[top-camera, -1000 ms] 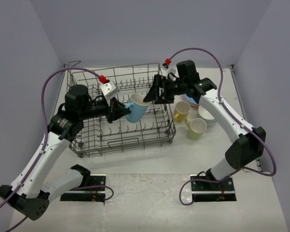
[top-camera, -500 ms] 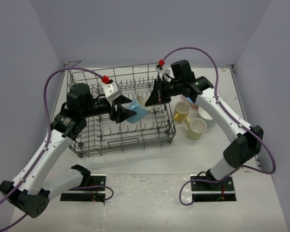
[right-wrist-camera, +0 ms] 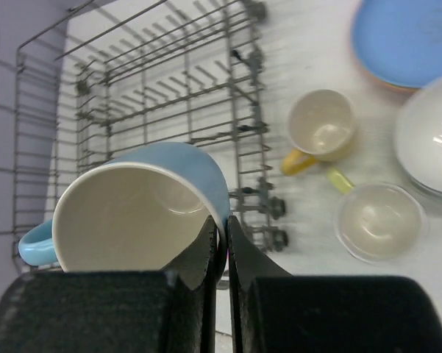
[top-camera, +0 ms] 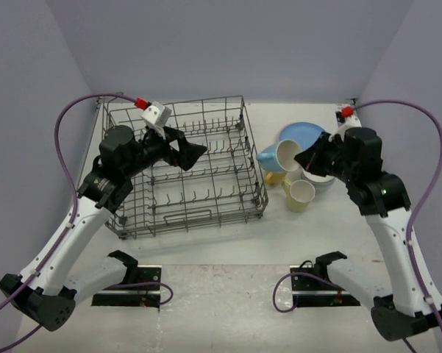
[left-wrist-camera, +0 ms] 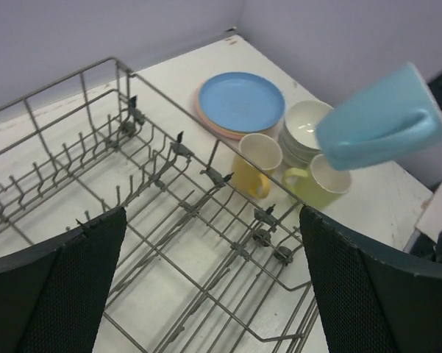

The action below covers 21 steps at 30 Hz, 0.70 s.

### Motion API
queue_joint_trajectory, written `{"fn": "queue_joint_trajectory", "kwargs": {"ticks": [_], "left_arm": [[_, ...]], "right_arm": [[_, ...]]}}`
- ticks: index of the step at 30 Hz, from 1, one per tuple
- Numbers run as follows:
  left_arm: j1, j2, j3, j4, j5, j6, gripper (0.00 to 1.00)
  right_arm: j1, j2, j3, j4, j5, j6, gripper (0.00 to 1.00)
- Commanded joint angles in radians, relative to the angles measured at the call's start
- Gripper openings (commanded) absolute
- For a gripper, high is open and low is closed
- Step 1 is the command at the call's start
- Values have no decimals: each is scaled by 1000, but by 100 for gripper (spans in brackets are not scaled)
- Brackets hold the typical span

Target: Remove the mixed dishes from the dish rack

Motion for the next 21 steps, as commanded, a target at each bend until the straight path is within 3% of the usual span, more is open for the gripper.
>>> {"fn": "queue_joint_trajectory", "kwargs": {"ticks": [1, 4, 11, 19, 21], "left_arm": [[6, 19, 7, -13, -260, -162, 100], [8, 64, 22, -86, -354, -210, 100], [6, 136, -15, -74, -334, -219, 100], [6, 208, -1, -64, -311, -190, 100], [6, 213, -4, -63, -309, -182, 100]], "right_arm": [[-33, -122, -55, -126, 273, 71, 0], [-101, -219, -157, -224, 314, 112, 0], [-160, -345, -242, -435, 335, 177, 0], [-160, -343, -435, -462, 252, 209, 0], [-160, -332, -500, -398, 237, 203, 0]]}}
